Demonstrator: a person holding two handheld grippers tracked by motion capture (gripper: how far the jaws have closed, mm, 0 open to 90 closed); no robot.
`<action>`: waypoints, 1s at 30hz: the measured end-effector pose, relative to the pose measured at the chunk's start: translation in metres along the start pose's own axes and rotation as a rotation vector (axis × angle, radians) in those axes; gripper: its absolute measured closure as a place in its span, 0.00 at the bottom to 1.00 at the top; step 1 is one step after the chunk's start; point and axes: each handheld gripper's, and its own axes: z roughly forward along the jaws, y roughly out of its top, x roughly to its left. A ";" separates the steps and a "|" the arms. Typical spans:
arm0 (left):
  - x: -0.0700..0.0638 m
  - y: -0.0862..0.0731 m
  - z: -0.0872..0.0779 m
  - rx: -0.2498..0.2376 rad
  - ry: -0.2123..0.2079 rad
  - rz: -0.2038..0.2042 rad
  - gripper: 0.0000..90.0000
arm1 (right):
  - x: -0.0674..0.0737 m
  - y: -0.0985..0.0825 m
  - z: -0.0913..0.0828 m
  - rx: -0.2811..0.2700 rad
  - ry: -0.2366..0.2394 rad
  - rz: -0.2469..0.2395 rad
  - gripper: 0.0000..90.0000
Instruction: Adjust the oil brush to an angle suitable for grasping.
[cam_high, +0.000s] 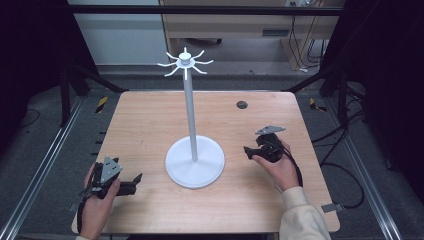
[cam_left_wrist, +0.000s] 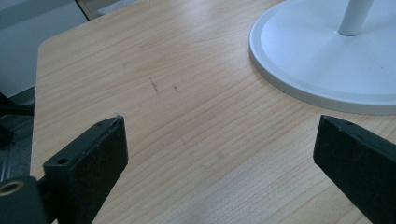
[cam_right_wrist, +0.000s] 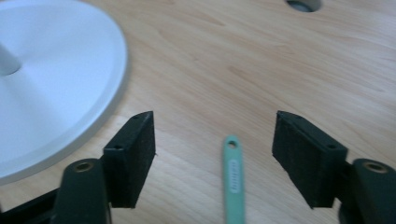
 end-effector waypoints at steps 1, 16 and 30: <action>0.000 0.000 0.000 0.000 -0.001 0.000 0.03 | 0.003 0.001 0.001 0.008 0.017 -0.012 0.37; 0.000 0.000 0.000 0.001 0.005 0.001 0.03 | 0.030 0.001 0.013 0.121 0.120 -0.129 0.68; -0.001 0.000 0.001 0.009 -0.004 -0.002 0.03 | 0.018 -0.003 0.013 0.161 0.025 -0.085 0.97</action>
